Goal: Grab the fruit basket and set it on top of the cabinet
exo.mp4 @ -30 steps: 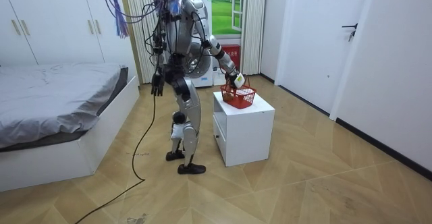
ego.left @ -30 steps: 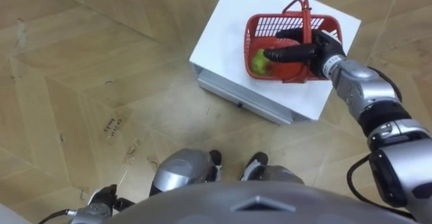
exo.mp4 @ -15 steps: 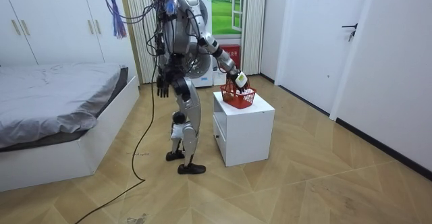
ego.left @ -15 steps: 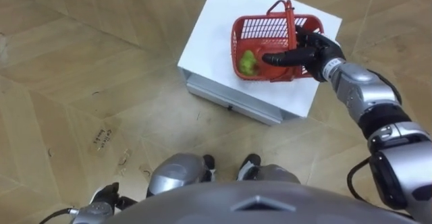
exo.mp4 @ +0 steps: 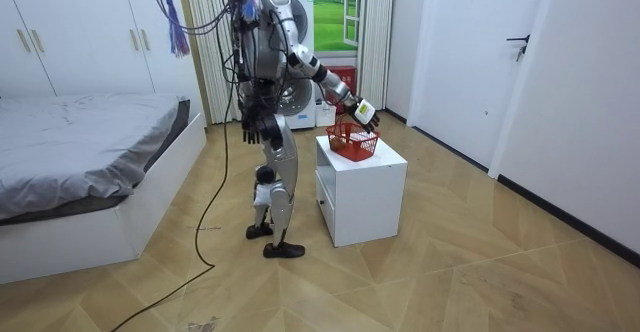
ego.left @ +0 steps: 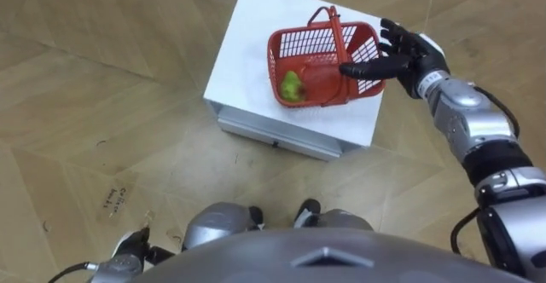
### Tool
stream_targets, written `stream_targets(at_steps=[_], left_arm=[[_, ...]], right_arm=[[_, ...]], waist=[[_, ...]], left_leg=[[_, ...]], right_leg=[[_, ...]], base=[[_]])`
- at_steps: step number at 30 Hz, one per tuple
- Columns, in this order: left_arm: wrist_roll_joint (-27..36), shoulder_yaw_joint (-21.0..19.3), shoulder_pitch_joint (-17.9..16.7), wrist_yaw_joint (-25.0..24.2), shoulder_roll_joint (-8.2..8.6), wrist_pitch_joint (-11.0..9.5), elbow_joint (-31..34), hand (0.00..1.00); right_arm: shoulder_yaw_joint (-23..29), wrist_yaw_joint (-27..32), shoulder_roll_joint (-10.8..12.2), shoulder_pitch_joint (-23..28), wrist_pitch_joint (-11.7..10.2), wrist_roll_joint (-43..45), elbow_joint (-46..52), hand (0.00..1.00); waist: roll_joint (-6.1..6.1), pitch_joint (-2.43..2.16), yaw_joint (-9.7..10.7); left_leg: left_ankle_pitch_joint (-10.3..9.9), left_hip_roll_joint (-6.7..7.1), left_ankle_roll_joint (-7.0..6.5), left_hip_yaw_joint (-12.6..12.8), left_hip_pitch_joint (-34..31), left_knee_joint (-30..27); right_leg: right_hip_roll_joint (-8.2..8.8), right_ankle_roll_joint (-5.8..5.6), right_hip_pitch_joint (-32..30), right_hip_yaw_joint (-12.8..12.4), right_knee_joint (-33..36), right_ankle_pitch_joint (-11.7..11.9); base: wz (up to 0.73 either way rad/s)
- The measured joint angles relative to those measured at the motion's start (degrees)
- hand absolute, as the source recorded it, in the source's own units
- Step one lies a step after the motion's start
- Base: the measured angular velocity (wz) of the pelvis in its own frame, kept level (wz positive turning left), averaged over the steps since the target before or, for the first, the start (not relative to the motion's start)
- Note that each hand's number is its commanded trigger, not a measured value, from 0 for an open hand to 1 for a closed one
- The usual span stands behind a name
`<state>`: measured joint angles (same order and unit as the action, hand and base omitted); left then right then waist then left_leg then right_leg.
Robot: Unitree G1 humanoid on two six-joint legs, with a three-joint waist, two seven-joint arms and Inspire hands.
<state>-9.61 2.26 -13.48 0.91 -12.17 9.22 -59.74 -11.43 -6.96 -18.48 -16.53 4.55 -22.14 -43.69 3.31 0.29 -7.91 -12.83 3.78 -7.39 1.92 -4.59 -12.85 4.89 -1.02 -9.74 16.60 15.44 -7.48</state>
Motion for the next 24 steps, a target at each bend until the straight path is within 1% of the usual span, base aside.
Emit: stream_targets(at_steps=[3,5,7,10,11,13,14,15,17,19,21,23,24], left_arm=[[0.00,-0.36,0.00,0.16,0.07,-0.11,0.00,0.00],[-0.01,-0.75,-0.01,0.23,0.08,-0.37,-0.03,0.00],[-0.05,-2.10,-0.09,0.93,0.11,-0.82,-0.50,0.00],[-0.07,-3.32,-0.09,1.30,0.10,-0.92,-0.95,0.00],[-0.05,-3.88,-0.16,1.43,0.04,-0.94,-1.08,0.00],[-0.04,-4.52,-0.18,1.46,0.02,-0.94,-0.94,0.00],[-0.04,-4.52,-0.34,1.43,0.05,-1.00,-0.90,0.00],[-0.05,-4.53,-0.42,1.43,0.06,-1.08,-0.84,0.00],[-0.06,-5.09,-0.71,1.44,0.06,-1.17,-0.79,0.00],[-0.09,-6.57,-0.75,1.58,0.07,-1.11,-0.58,0.00],[-0.09,-7.97,-0.75,2.33,0.17,-1.01,-0.43,0.00],[-0.28,-8.33,-0.70,2.40,0.23,-0.71,0.08,0.00],[-1.31,-9.16,-0.70,2.42,0.39,-0.65,0.69,0.00]], right_arm=[[1.87,-0.20,-0.24,1.47,-0.23,-0.15,1.86,0.00],[2.96,-0.41,-0.25,3.31,-0.33,-0.55,4.29,0.00],[4.10,-1.67,-0.25,5.01,-0.35,-0.54,7.52,0.00],[5.92,-1.90,-0.29,6.78,-0.35,-0.55,10.64,0.00],[6.77,-1.79,-0.32,7.72,-0.41,-0.53,11.47,0.00],[8.13,-1.83,-0.32,8.27,-0.41,-0.54,11.49,0.00],[9.16,-1.80,-0.33,8.41,-0.40,-0.53,11.64,0.00],[10.54,-1.77,-0.33,8.92,-0.39,-0.50,12.81,0.00],[11.84,-1.47,-0.34,9.22,-0.40,-0.51,14.49,0.00],[13.04,-1.25,-0.36,9.90,-0.41,-0.50,15.99,0.00],[13.89,-1.18,-0.35,10.18,-0.41,-0.43,16.22,0.00],[15.13,-0.73,-0.33,11.03,-0.41,-0.21,16.26,0.00],[15.82,0.03,-0.33,12.02,-0.41,-0.06,16.27,0.00]], waist=[[0.19,-0.04,0.47],[0.41,-0.05,0.75],[0.84,-0.10,1.19],[1.18,-0.02,1.73],[1.45,-0.21,1.81],[1.88,-0.11,2.41],[1.99,-0.20,3.08],[2.03,-0.20,3.27],[2.00,-0.21,3.34],[1.84,-0.26,3.67],[1.48,-0.27,4.72],[0.93,-0.46,4.84],[0.63,-0.65,5.00]], left_leg=[[0.03,-0.18,0.05,0.34,0.65,0.08],[0.05,-0.30,0.08,1.33,1.21,0.10],[0.05,-0.47,0.09,2.62,1.53,0.11],[0.05,-0.52,0.09,2.81,2.20,0.28],[0.05,-0.54,0.09,2.99,2.52,0.37],[0.05,-0.67,0.09,3.44,3.20,0.65],[0.05,-0.70,0.09,3.59,3.26,0.67],[0.05,-0.73,0.09,3.94,3.27,0.67],[0.05,-0.75,0.09,4.34,3.58,0.67],[0.05,-0.80,0.09,4.40,3.92,0.68],[0.05,-0.97,0.09,4.61,4.76,0.99],[0.05,-1.07,0.09,4.61,5.47,1.50],[0.05,-1.08,0.09,4.63,5.75,1.63]], right_leg=[[-0.34,0.01,0.90,0.01,-1.12,0.17],[-0.45,-0.03,1.66,-0.02,-1.74,0.15],[-0.60,-0.06,1.90,-0.57,-1.91,0.12],[-0.73,-0.06,2.63,-0.71,-2.35,0.12],[-0.82,-0.07,3.23,-0.74,-2.87,0.13],[-0.96,-0.06,3.70,-0.88,-2.98,0.14],[-0.98,-0.05,3.70,-0.91,-2.97,0.14],[-1.02,-0.06,3.62,-1.18,-2.97,0.14],[-1.17,-0.06,3.61,-2.22,-2.97,0.15],[-1.24,-0.04,3.87,-2.28,-3.02,0.18],[-1.58,-0.02,4.92,-2.41,-3.85,0.45],[-1.85,0.01,5.45,-2.86,-4.20,0.63],[-2.04,-0.04,5.71,-3.24,-4.53,0.73]], base=[[0.01],[-0.02],[-0.11],[-0.05],[0.00],[-0.02],[-0.04],[-0.14],[-0.21],[-0.09],[-0.02],[-0.05],[-0.03]])
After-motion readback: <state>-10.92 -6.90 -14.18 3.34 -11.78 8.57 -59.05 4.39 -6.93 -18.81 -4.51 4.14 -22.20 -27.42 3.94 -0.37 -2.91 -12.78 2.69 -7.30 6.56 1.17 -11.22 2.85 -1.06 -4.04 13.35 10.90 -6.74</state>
